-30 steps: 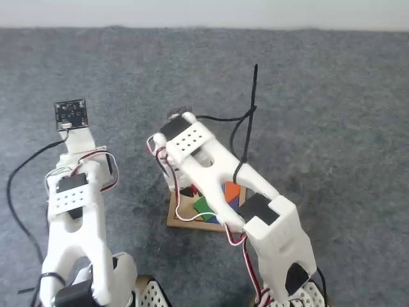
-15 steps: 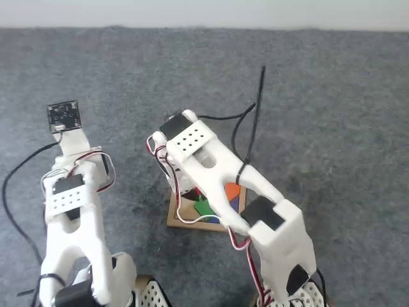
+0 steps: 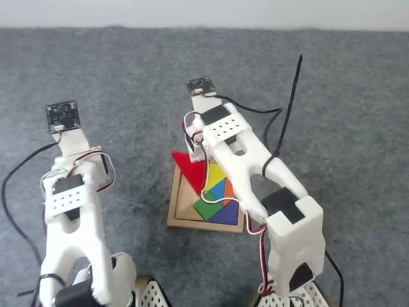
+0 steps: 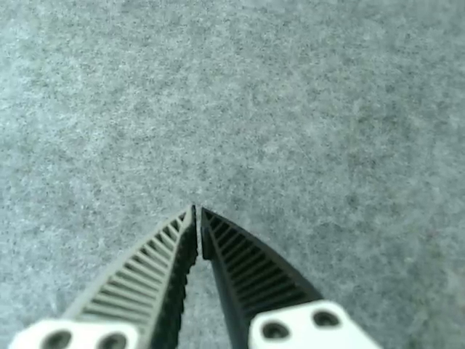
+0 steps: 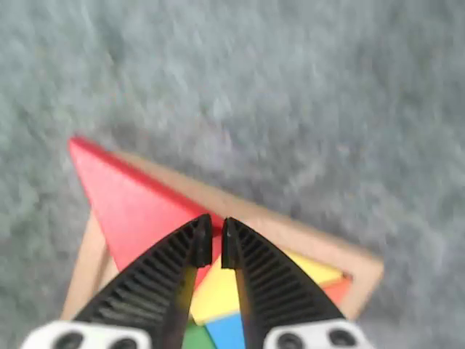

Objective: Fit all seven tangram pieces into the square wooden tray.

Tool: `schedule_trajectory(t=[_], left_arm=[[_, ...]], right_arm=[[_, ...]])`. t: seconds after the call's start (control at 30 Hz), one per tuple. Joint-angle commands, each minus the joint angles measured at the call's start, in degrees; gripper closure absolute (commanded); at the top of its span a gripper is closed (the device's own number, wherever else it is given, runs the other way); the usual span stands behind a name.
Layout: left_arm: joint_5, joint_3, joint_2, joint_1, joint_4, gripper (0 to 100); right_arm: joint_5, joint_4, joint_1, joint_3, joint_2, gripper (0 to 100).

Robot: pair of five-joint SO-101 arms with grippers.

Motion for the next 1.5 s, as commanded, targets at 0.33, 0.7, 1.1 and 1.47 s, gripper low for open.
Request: schedule_trajectory(t=[0.33,0.7,1.1,1.47], left_arm=[[0.4,-1.5,-0.6,0.1,-1.1,99],[0.3,-1.5,-0.6,0.2,-1.1,99],[0.3,-1.5,-0.6,0.2,-1.1,99],[0.4,-1.5,-0.6,0.2,-1.1,99]], right_arm=[[0.8,-0.8,0.6,-0.4,-1.5,97.6],[0.4,11.7,1.3,0.0,-6.6,97.6],[0.3,11.2,-1.5,7.7,-4.5,97.6],[0.3,13.1,-6.8,8.1,-6.5,97.6]])
